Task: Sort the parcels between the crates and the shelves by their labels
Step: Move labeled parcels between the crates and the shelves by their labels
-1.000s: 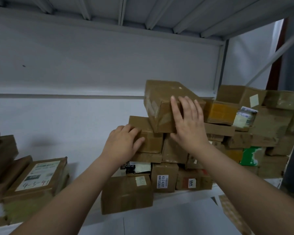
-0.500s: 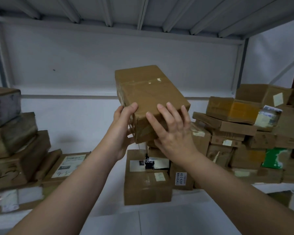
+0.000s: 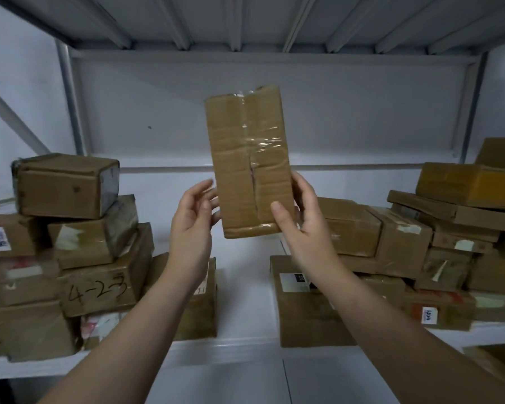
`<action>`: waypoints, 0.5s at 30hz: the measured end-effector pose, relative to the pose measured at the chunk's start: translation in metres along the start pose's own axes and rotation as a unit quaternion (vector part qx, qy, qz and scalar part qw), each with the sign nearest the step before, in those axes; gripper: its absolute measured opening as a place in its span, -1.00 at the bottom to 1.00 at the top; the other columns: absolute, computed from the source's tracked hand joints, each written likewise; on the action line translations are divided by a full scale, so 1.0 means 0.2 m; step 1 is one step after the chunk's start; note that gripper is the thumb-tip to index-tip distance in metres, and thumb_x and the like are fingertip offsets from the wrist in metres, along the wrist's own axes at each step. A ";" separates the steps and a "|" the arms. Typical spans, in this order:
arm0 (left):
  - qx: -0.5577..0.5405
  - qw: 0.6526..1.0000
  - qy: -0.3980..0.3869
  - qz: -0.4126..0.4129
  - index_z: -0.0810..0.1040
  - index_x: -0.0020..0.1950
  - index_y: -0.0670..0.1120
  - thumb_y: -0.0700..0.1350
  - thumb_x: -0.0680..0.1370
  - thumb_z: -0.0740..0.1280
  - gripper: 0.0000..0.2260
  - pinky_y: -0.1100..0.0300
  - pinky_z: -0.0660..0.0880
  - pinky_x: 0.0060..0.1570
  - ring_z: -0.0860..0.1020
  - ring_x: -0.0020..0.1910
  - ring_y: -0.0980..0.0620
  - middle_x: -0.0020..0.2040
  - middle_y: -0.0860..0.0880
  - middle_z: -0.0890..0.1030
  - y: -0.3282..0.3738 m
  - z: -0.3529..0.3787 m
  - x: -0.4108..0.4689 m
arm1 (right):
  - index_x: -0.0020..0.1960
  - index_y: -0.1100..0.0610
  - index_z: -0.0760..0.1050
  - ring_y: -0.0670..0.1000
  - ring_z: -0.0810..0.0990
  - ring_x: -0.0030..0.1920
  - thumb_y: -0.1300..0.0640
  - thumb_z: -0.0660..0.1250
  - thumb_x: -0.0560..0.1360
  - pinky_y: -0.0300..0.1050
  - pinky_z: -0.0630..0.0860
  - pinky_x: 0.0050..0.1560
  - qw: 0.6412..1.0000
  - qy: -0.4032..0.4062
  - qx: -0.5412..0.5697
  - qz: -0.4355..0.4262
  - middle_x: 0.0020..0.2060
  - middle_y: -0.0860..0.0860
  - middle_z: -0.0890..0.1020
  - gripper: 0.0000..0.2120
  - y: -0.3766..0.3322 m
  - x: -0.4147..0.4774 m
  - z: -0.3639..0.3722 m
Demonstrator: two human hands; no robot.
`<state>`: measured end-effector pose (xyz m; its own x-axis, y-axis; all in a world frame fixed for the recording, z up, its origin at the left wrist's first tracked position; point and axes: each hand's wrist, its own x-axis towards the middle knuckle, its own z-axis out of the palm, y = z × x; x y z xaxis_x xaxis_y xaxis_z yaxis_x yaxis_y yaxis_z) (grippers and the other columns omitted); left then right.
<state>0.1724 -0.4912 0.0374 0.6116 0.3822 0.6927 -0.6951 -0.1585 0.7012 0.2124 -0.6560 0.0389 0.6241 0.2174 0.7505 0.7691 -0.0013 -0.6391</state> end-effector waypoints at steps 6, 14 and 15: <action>0.077 0.975 -0.082 -0.190 -0.02 0.53 0.16 0.41 0.16 0.32 0.02 0.11 0.42 0.21 0.41 0.30 0.03 0.43 0.09 0.29 -0.03 -0.07 0.02 | 0.32 -0.27 0.22 -0.20 0.39 0.34 0.07 0.10 0.65 -0.09 0.40 0.36 0.999 0.032 0.035 0.013 0.28 -0.25 0.45 -0.67 0.03 -0.06 0.02; 0.009 0.993 -0.015 -0.118 0.32 0.30 0.14 0.12 0.32 0.47 -0.39 0.22 0.60 -0.08 0.62 0.01 0.16 0.16 0.13 0.58 -0.11 -0.04 -0.03 | 0.52 -0.14 0.11 -0.09 0.26 0.42 -0.37 0.25 0.34 0.05 0.35 0.39 0.991 -0.022 -0.071 0.109 0.44 -0.11 0.24 -0.17 0.06 -0.06 0.01; 0.007 0.994 -0.011 -0.109 0.34 0.30 0.14 0.08 0.36 0.46 -0.45 0.19 0.60 -0.08 0.63 0.02 0.15 0.17 0.12 0.58 -0.11 -0.04 -0.03 | 0.53 -0.14 0.09 -0.11 0.31 0.39 -0.35 0.30 0.32 0.01 0.40 0.36 0.992 -0.026 -0.062 0.108 0.42 -0.12 0.30 -0.14 0.07 -0.06 0.01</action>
<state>0.1812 -0.4835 0.0154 0.7554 0.3897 0.5267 -0.5392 -0.0870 0.8377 0.2153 -0.6566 0.0215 0.7710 0.2495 0.5859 0.6309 -0.1738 -0.7562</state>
